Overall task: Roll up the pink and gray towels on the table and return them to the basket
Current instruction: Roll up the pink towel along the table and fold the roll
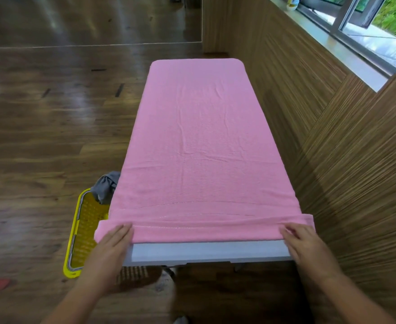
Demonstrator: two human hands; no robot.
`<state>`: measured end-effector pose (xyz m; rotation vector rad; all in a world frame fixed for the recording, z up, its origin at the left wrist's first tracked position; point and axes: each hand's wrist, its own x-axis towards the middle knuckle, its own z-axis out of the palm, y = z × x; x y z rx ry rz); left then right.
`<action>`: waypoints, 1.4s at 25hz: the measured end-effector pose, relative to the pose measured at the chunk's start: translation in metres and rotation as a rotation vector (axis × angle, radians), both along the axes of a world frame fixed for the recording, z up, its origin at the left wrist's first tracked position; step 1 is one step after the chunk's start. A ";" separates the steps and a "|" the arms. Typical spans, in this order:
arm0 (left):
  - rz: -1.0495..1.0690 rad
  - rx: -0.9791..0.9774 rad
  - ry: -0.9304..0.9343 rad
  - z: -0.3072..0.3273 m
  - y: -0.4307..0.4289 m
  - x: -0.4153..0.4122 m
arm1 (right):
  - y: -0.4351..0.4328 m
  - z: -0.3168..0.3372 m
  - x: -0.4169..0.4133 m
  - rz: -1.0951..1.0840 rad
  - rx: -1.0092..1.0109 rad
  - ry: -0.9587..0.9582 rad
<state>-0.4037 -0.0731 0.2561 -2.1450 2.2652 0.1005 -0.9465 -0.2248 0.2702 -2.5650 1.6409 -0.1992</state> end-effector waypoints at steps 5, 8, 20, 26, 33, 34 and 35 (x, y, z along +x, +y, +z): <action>0.100 0.025 0.013 0.002 -0.004 0.005 | -0.009 0.004 -0.003 -0.113 0.006 0.018; 0.125 -0.122 0.075 0.008 -0.010 0.000 | -0.020 0.018 -0.002 -0.123 0.031 -0.018; 0.378 0.071 0.229 0.034 -0.099 0.059 | -0.094 0.034 0.024 -0.331 0.192 0.159; 0.236 -0.232 0.149 0.048 -0.120 0.049 | -0.081 0.041 0.069 -0.176 -0.215 0.079; -0.128 -0.154 0.228 0.010 -0.099 -0.103 | -0.034 -0.001 0.171 0.380 -0.025 -0.246; -0.029 -0.159 0.207 0.006 -0.092 -0.078 | -0.043 -0.001 0.140 0.319 -0.030 -0.238; 0.058 -0.147 0.167 0.005 -0.082 -0.050 | -0.052 0.002 0.105 0.253 -0.029 -0.201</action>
